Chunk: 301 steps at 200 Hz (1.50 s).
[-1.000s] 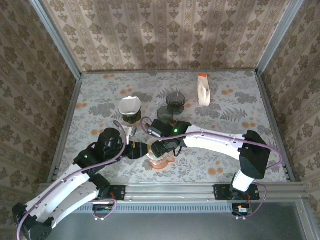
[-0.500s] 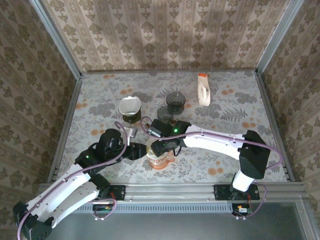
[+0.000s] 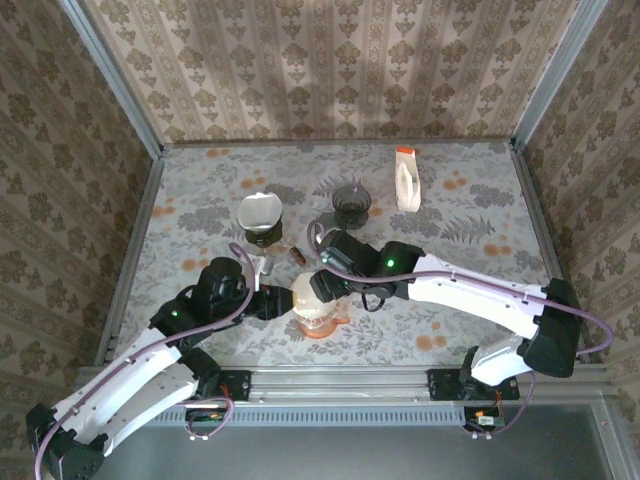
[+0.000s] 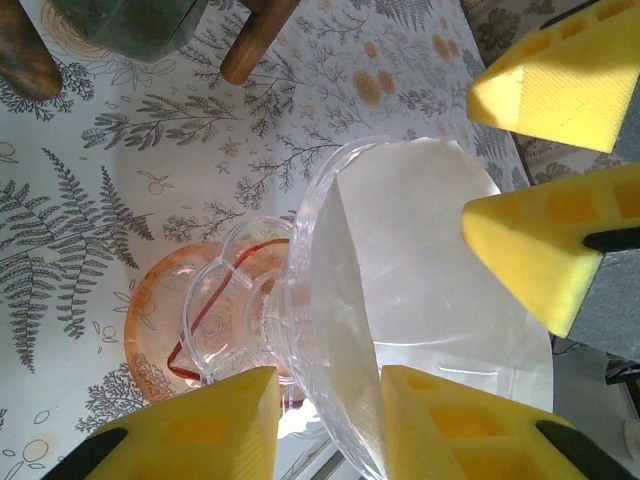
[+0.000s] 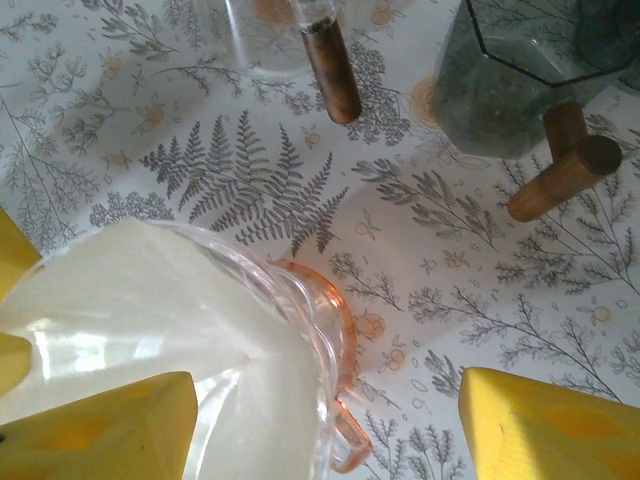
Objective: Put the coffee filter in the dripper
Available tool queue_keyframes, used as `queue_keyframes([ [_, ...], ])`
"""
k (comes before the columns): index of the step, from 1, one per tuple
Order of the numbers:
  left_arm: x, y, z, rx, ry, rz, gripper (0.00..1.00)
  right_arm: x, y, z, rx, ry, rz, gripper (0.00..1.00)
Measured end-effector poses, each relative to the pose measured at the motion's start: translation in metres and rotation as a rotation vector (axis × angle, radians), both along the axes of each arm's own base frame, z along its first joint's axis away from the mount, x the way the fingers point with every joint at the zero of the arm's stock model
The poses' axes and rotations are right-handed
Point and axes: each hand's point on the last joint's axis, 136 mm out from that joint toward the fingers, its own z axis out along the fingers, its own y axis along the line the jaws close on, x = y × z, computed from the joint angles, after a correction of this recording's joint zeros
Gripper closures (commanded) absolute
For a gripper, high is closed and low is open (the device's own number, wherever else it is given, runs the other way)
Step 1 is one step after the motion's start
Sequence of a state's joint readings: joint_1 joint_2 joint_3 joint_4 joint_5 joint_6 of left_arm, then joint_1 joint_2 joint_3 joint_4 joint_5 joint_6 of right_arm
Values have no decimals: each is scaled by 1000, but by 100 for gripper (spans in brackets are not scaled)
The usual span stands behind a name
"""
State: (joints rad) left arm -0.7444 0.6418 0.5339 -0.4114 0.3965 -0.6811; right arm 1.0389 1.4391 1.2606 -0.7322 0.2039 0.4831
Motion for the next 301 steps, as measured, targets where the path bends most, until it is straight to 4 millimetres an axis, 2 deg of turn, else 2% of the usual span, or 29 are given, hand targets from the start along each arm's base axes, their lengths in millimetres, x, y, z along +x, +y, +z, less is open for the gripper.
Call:
queue_keyframes([
  [58, 0, 0, 0, 0, 0, 0, 68, -8, -14, -19, -40, 37, -24, 42],
  [109, 0, 0, -1, 1, 1, 0, 68, -7, -15, -19, -38, 41, -42, 41],
  [133, 0, 0, -2, 2, 3, 0, 59, -7, -15, -19, -37, 39, -43, 32],
  [153, 0, 0, -2, 2, 3, 1, 54, -7, -15, -17, -24, 30, -42, 29],
  [181, 0, 1, -1, 2, 0, 3, 48, -6, -17, 0, 22, -4, -46, 28],
  [215, 1, 2, 2, -7, -10, 13, 36, -3, -19, 20, 83, -59, -58, 28],
  [273, 2, 5, 6, -2, -24, 30, 14, 0, -26, 27, 90, -101, -83, 27],
  [301, 5, 10, 26, -13, -75, 54, 0, 0, -35, 32, 96, -128, -96, 27],
])
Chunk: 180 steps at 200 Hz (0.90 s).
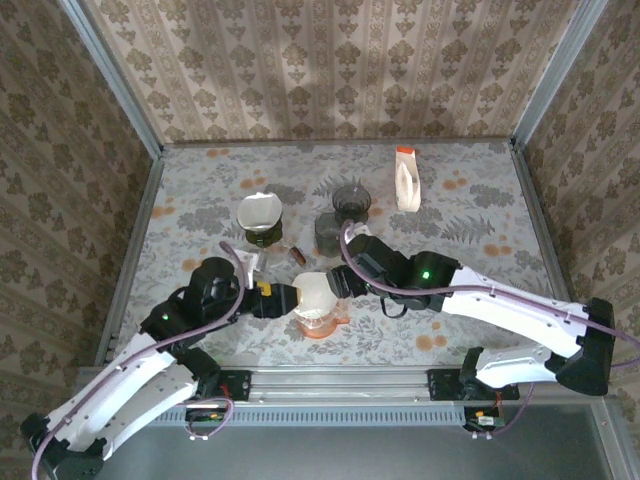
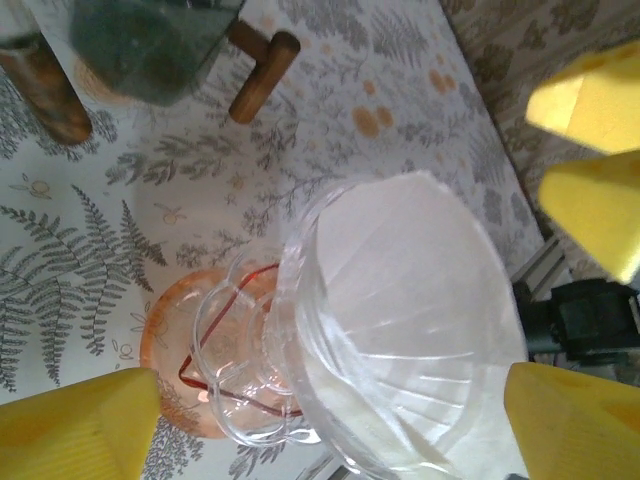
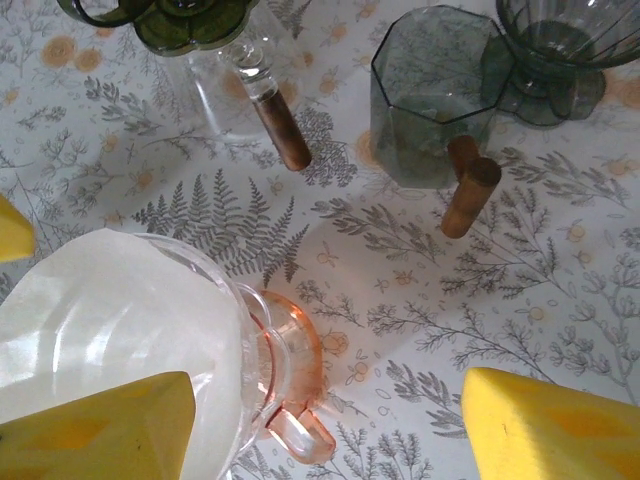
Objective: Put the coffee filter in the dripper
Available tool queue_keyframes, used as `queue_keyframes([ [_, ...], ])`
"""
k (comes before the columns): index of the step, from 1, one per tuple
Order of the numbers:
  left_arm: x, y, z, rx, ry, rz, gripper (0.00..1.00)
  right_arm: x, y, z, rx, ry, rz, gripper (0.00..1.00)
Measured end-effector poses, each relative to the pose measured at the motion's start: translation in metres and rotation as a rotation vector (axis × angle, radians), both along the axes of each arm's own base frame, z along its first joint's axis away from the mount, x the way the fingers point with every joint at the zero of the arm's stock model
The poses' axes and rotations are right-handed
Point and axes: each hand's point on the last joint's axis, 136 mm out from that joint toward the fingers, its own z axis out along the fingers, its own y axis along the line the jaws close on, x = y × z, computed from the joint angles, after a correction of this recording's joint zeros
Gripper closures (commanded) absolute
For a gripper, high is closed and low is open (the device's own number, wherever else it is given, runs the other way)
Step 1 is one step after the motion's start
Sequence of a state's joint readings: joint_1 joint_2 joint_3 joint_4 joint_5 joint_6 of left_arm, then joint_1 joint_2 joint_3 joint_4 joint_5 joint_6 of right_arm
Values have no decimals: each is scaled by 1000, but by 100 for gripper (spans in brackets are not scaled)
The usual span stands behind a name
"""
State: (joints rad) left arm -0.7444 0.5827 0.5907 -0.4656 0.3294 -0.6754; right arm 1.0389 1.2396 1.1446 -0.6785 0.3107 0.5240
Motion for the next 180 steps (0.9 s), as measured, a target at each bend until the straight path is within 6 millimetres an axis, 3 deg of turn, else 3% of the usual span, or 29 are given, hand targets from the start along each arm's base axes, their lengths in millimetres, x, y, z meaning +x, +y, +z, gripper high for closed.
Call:
queue_keyframes([
  [31, 2, 13, 27, -27, -89, 53, 0, -1, -13, 8, 22, -42, -23, 27],
  [49, 1, 22, 29, -26, -111, 86, 1, -2, -21, 12, 37, -65, -40, 27],
  [62, 0, 27, 23, -16, -104, 107, 15, -3, -27, 12, 43, -76, -54, 27],
  [75, 0, 32, 6, 8, -61, 134, 31, -5, -34, 9, 47, -80, -70, 27],
  [84, -1, 36, -10, 30, -15, 156, 38, -7, -39, 7, 54, -84, -81, 27],
  [131, -15, 52, -90, 124, 204, 218, 50, -14, -58, 3, 89, -102, -115, 27],
  [180, -20, 39, -133, 85, 333, 208, 54, -16, -69, 6, 106, -127, -129, 27],
])
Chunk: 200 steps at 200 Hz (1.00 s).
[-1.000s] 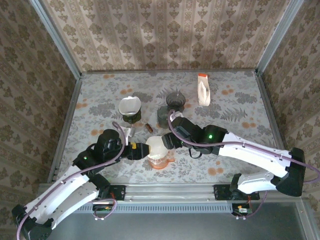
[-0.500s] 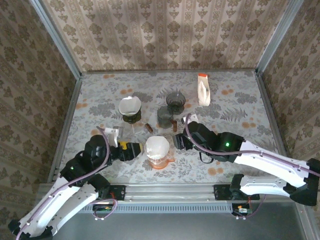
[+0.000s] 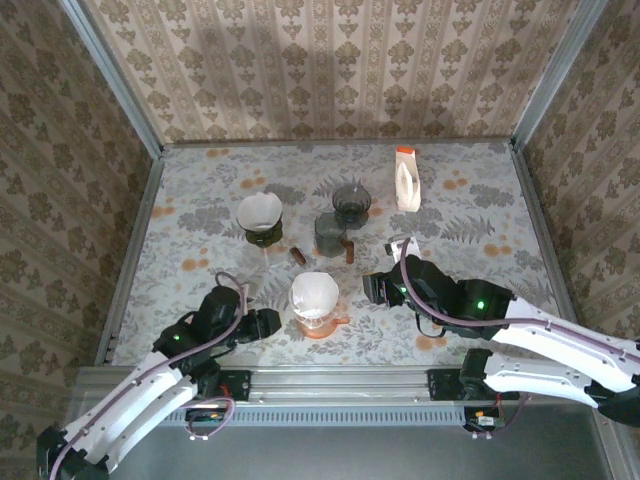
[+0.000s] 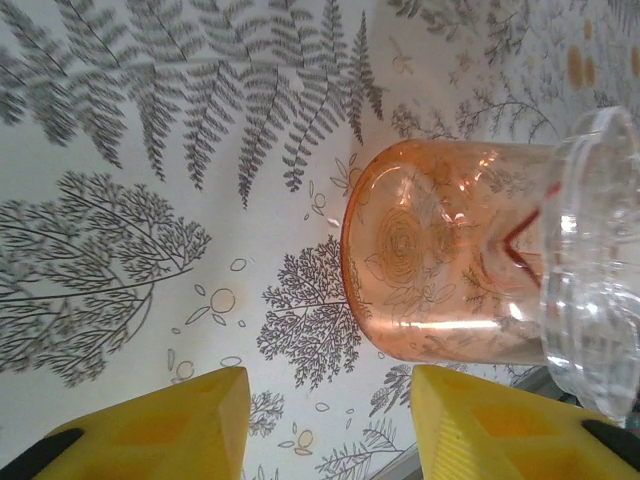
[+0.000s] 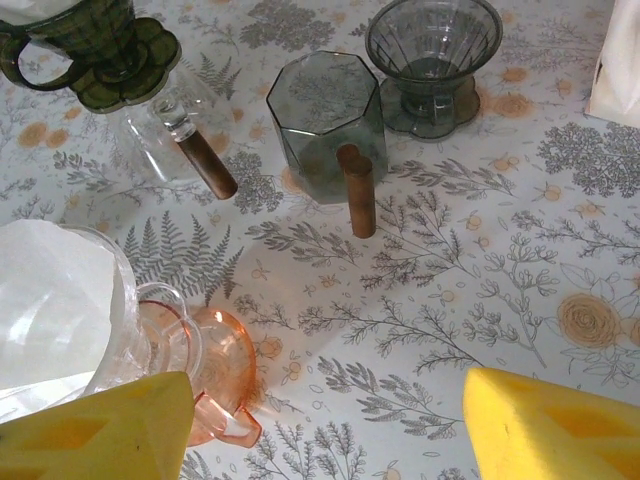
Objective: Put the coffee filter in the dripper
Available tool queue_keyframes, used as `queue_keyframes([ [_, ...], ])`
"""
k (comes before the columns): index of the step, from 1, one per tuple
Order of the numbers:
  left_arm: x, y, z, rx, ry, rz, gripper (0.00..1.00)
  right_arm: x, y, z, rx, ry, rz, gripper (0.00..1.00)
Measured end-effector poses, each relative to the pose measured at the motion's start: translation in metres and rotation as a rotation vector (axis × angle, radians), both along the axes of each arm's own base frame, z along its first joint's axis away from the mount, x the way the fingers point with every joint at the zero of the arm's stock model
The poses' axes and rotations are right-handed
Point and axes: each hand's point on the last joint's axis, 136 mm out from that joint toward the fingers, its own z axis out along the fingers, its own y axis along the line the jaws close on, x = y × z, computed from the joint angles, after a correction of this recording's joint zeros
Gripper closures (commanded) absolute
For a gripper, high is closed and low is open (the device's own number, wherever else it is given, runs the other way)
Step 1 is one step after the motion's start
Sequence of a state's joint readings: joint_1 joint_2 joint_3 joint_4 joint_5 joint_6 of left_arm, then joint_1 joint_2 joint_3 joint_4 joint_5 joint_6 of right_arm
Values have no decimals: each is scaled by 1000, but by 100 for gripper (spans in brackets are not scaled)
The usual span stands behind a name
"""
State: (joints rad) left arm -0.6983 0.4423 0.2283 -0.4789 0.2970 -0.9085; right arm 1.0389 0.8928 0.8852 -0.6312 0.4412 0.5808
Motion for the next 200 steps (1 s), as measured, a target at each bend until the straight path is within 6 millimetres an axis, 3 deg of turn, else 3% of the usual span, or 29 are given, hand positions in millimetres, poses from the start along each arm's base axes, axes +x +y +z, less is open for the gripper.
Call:
queue_keyframes([
  [25, 1, -8, -9, -42, 35, 6, 55, -2, -5, 1, 9, -11, -5, 27],
  [141, 16, -39, -19, -129, 89, 10, 64, -4, -30, 14, 26, -76, -53, 26],
  [200, 14, -52, -22, -141, 101, -19, 66, 10, -41, 7, -17, -42, -101, 26],
])
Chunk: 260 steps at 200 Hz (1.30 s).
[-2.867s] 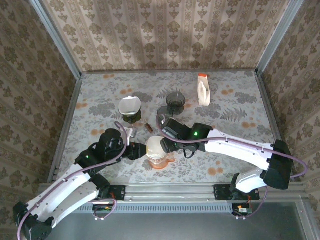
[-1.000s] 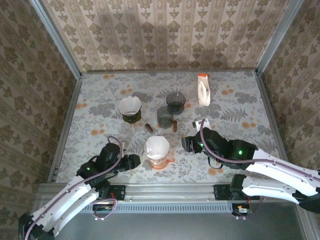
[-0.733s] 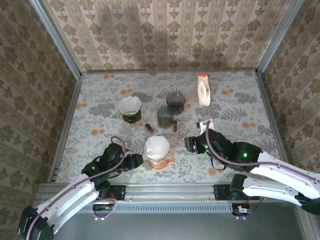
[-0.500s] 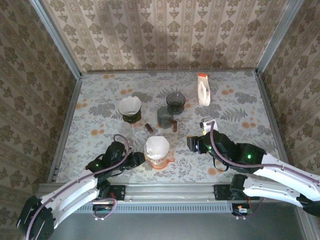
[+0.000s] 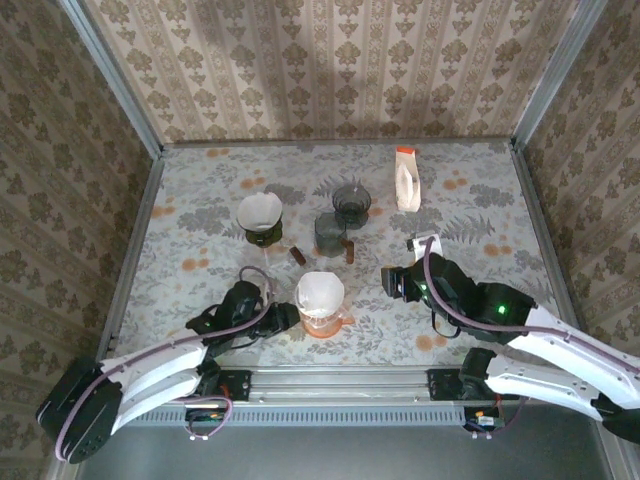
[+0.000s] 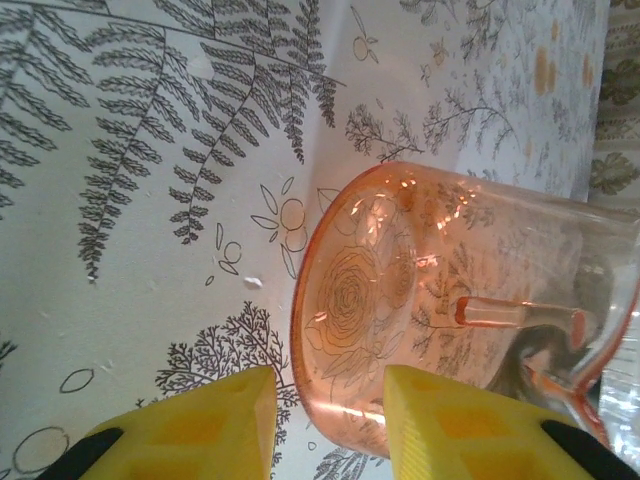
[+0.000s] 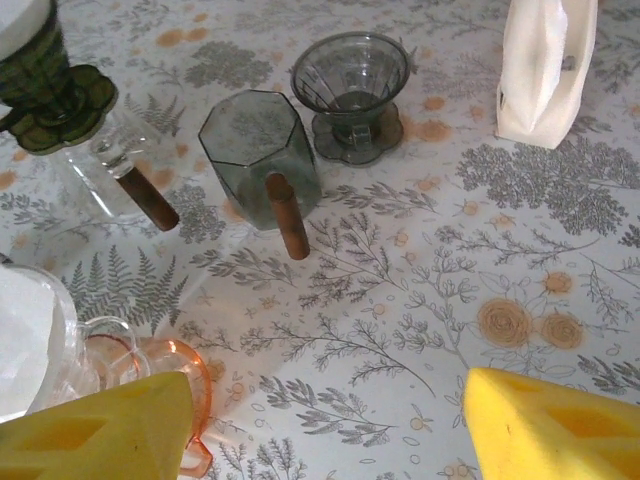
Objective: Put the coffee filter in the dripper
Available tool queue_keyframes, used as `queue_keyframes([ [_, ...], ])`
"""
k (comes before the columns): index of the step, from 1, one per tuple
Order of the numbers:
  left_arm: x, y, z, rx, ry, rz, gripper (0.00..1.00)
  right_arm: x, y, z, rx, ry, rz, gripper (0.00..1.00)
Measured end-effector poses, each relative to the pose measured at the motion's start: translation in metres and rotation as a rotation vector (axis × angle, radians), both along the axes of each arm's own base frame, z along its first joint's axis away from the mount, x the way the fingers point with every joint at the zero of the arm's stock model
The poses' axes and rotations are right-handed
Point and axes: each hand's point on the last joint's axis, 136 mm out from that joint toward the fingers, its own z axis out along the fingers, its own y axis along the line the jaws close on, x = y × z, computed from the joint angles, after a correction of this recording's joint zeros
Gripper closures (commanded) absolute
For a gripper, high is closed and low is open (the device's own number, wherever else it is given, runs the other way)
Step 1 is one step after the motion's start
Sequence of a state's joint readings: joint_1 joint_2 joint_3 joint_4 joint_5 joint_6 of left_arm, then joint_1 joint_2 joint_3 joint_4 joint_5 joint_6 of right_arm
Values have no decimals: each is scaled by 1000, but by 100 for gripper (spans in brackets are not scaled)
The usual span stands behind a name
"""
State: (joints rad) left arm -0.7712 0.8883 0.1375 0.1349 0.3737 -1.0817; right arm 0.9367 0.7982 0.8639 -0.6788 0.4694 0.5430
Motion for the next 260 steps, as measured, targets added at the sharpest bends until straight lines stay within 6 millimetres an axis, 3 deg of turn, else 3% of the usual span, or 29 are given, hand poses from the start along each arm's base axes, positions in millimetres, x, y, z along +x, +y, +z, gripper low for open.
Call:
queue_keyframes([
  [42, -4, -10, -9, 33, 33, -41, 67, 15, -4, -5, -15, 50, -22, 27],
  [135, 13, -59, -1, 20, 47, -129, 68, 37, -16, 9, 45, 35, -66, 27],
  [223, 21, -120, 9, -16, 33, -270, 71, 44, -28, 17, 98, 22, -98, 27],
  [260, 20, -124, 13, -20, 29, -281, 70, 44, -28, 21, 113, 15, -95, 27],
])
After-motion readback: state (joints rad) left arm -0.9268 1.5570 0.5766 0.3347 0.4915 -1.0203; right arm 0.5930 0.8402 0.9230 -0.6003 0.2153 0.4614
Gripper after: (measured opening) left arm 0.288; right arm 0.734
